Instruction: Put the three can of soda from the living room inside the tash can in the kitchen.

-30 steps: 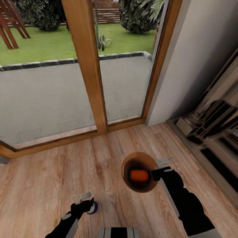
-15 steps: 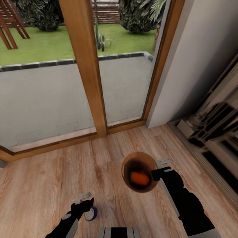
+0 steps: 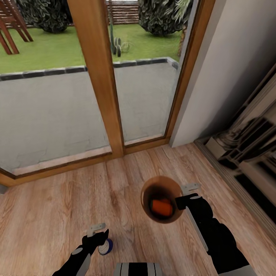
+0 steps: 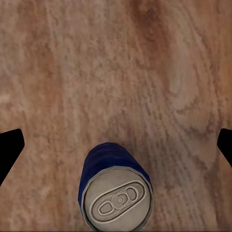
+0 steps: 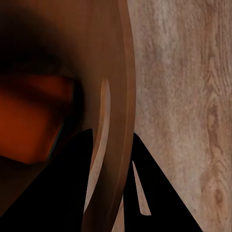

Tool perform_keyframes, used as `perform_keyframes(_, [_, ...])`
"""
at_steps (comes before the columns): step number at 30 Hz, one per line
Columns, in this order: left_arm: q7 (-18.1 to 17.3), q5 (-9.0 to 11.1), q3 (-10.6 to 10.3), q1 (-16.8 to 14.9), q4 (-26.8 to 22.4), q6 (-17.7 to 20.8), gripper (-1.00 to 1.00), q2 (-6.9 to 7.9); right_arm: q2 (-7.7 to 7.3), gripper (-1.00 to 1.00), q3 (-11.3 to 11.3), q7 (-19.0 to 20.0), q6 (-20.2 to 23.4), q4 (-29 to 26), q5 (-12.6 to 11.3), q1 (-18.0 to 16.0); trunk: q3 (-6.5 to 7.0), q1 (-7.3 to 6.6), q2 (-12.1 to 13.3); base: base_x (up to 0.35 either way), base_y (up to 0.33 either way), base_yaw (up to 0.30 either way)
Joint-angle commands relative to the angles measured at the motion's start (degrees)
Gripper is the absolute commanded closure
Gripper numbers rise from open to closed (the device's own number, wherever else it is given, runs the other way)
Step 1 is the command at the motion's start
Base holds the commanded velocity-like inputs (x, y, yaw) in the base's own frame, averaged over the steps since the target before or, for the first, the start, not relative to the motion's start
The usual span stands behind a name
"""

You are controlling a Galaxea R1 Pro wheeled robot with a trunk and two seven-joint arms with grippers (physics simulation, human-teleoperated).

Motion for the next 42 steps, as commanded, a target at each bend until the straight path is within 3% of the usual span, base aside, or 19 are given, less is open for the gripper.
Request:
perform_keyframes(1, [-0.01, 0.0, 0.0, 0.0, 0.02, 0.0, -1.0, 0.0, 0.01, 1.0, 0.01, 0.15, -0.04, -0.02, -0.33, -0.02, -0.09, -0.01, 0.0, 0.0, 0.0, 0.0])
perform_keyframes(24, [-0.03, 0.0, -0.17, 0.0, -0.02, 0.0, -1.0, -0.08, 0.0, 1.0, 0.06, 0.15, -0.09, -0.02, -0.33, -0.03, -2.23, -0.01, 0.0, 0.0, 0.0, 0.0])
perform_keyframes(42, [-0.03, 0.0, -0.26, 0.0, -0.04, 0.0, -1.0, -0.09, -0.17, 1.0, 0.01, 0.15, -0.11, -3.19, -0.33, -2.06, -2.41, -0.01, 0.0, 0.0, 0.0, 0.0])
